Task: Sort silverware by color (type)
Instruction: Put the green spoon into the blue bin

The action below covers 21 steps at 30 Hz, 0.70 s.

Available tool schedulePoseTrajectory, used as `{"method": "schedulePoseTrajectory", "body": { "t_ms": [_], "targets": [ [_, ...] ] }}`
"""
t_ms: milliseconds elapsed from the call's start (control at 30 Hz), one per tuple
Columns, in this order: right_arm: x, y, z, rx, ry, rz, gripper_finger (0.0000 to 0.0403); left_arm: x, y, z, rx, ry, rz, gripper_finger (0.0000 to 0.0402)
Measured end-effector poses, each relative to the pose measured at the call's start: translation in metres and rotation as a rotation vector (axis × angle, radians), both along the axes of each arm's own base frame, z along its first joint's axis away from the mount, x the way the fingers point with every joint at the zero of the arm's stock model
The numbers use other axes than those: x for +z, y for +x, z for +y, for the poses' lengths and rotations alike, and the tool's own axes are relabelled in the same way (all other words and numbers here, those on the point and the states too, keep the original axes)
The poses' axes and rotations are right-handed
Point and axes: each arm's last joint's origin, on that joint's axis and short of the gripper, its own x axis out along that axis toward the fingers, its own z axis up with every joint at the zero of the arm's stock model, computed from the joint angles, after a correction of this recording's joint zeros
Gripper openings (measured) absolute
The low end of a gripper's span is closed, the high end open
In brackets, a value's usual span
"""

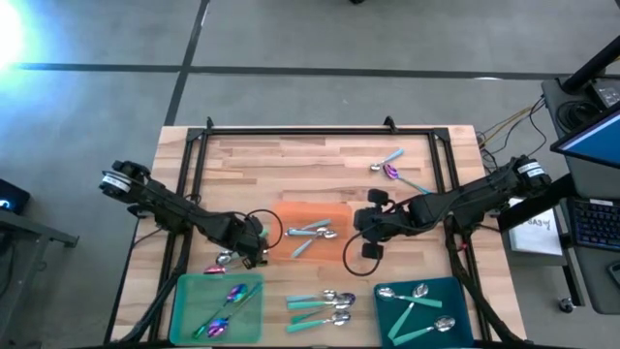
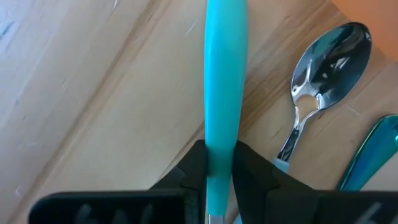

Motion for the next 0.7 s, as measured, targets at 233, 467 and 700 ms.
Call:
{"method": "schedulePoseTrajectory", "body": {
  "t_ms": [233,467,700],
  "targets": [
    [0.0,-0.0015,-0.0004,-0.007,0.001,0.012,0.0073,0.0019,-0.001,0.0007,0.0,0.008,-0.009,0.0033],
    [0.0014,-0.0024,-0.0007,-0.006,0.003,0.007,0.0073,0.002,-0.001,0.0008,-0.001,0.013,-0.01,0.0033],
    [0.0009,-0.0033,-0.0009,-0.01,0.002,0.017,0.0073,0.0042,-0.0014,0.0013,0.001,0.019,-0.024,0.0033]
  ]
}}
